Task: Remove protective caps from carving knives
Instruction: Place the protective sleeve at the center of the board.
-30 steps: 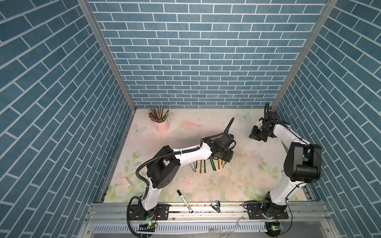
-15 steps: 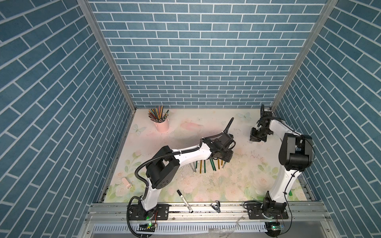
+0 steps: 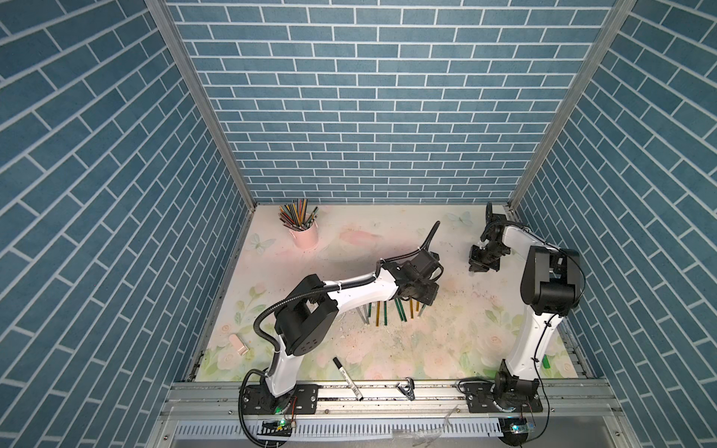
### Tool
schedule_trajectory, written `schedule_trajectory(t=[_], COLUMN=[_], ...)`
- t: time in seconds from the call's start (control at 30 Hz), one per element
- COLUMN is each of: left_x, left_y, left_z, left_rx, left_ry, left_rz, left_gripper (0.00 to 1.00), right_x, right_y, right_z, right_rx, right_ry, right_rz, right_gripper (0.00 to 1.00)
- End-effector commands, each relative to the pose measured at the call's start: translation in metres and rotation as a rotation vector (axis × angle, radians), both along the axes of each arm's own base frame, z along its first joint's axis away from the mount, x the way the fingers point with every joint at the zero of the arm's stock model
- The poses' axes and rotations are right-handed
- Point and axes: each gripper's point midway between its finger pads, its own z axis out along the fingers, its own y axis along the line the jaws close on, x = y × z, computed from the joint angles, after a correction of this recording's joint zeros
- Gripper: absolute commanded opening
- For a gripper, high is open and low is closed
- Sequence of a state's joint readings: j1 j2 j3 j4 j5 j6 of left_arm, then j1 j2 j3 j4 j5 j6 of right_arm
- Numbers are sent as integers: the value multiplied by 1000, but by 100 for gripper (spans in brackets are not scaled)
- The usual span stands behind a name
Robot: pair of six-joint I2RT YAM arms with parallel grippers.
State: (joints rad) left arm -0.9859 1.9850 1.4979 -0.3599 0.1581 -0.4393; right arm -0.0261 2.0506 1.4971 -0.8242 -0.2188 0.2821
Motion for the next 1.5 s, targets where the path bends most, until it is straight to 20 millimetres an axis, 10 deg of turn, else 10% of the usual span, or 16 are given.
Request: schedule_trajectory(t=[0.0,1.07,1.47], left_x=[5,5,5], left_y=[0,1,1], left_z=[11,11,10], left_rx=[-24,-24,-27], left_ry=[-19,-19,-19], left_rz=[21,26,28], left_gripper=[1,0,0], right_x=[-1,-1,-5], right_y=[-2,-3,-1], right_z=[-4,18,51], right_rx=[-22,-31,-20], right_ry=[27,-41,-119], right_rz=[20,2,-11], right_gripper=[4,37,66])
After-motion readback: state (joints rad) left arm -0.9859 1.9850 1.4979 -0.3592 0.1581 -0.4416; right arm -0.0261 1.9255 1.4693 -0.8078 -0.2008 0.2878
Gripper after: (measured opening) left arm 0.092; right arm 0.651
